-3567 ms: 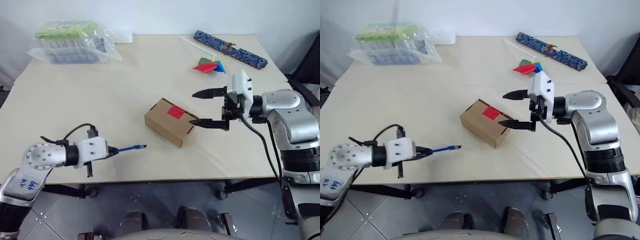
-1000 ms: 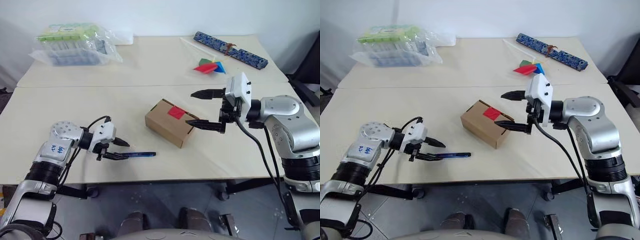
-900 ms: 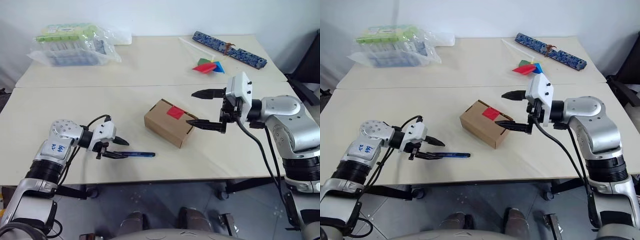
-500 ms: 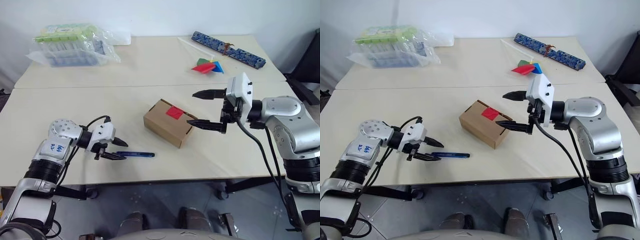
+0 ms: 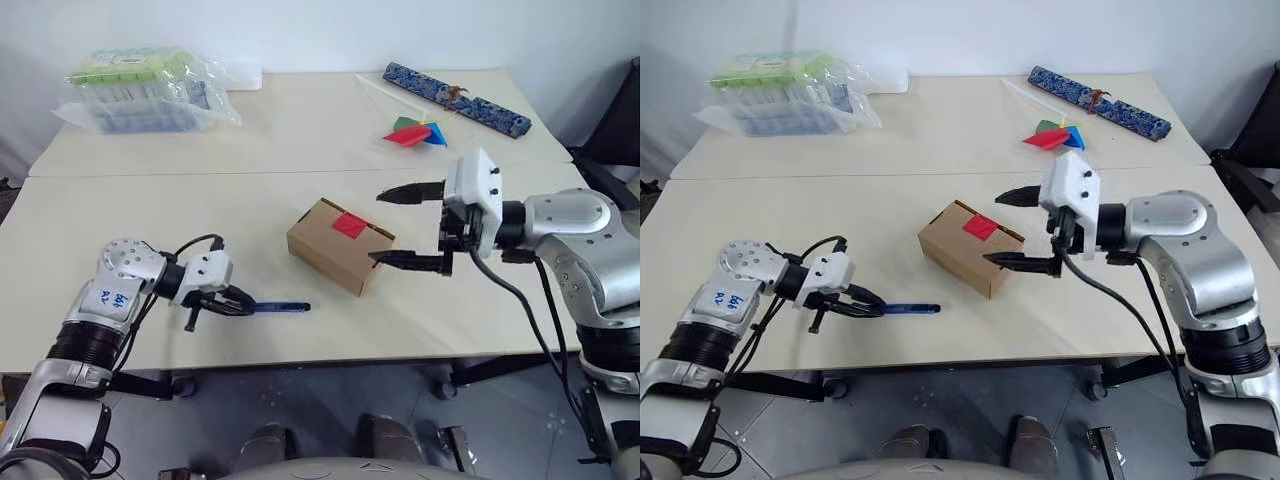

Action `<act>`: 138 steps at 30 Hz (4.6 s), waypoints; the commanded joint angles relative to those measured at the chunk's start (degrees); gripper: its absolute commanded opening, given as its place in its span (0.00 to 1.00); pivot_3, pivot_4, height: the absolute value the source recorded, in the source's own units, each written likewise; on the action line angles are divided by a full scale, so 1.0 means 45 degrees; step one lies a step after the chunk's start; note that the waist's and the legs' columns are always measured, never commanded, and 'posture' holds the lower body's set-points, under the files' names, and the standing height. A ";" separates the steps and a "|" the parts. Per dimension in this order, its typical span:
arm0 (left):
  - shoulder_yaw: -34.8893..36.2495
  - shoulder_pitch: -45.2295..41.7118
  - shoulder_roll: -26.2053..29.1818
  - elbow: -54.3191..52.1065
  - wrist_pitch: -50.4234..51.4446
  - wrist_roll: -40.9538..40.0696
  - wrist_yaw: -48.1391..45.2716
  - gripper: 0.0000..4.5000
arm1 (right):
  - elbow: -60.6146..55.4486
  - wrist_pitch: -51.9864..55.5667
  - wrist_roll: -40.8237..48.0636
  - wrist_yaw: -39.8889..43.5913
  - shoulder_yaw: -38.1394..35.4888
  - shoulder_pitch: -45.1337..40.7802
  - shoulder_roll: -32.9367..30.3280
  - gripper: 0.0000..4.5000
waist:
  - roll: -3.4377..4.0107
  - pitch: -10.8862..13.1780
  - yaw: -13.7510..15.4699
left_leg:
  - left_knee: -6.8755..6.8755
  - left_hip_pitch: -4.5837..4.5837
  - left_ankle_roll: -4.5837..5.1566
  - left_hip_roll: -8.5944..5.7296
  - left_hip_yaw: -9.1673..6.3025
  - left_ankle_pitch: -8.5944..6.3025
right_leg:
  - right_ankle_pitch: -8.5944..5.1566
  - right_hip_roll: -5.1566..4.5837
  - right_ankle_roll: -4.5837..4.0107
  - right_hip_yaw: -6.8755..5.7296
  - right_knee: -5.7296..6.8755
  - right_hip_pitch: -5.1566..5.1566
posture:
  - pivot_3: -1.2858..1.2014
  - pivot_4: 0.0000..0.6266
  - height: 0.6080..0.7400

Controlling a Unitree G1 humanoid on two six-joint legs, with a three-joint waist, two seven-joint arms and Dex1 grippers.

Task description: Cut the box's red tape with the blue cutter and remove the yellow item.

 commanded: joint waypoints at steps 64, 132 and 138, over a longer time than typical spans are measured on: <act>-0.1618 0.1883 0.1438 -0.5485 0.5284 0.0849 0.0456 0.10 | 0.1141 -0.2097 -0.7436 -0.1202 0.8306 0.0910 0.3336 0.01 | -0.0007 -0.0043 0.0003 | 0.0000 0.0031 -0.0003 -0.0002 0.0001 0.0001 | -0.0002 0.0000 -0.0003 0.0009 0.0019 0.0019 | 0.52 0.24 1.00; 0.2784 -0.1751 -0.2369 -0.0101 -0.5044 -0.1165 0.4918 0.10 | 0.6804 0.8970 0.0587 -0.2618 0.0586 -0.7590 0.4243 0.99 | -0.0040 -0.0008 -0.0329 | -0.0005 -0.0046 0.0008 -0.0005 -0.0020 -0.0004 | 0.0007 -0.0003 -0.0003 -0.0024 0.0013 -0.0030 | 0.52 0.24 1.00; 0.2748 -0.1702 -0.2401 -0.0220 -0.5028 -0.1218 0.4881 0.10 | 0.7364 0.8682 0.0556 -0.2558 0.0803 -0.7742 0.4359 0.91 | -0.0040 -0.0009 -0.0308 | -0.0005 -0.0047 0.0008 -0.0006 -0.0021 -0.0004 | 0.0007 -0.0003 -0.0003 -0.0024 0.0008 -0.0029 | 0.52 0.24 1.00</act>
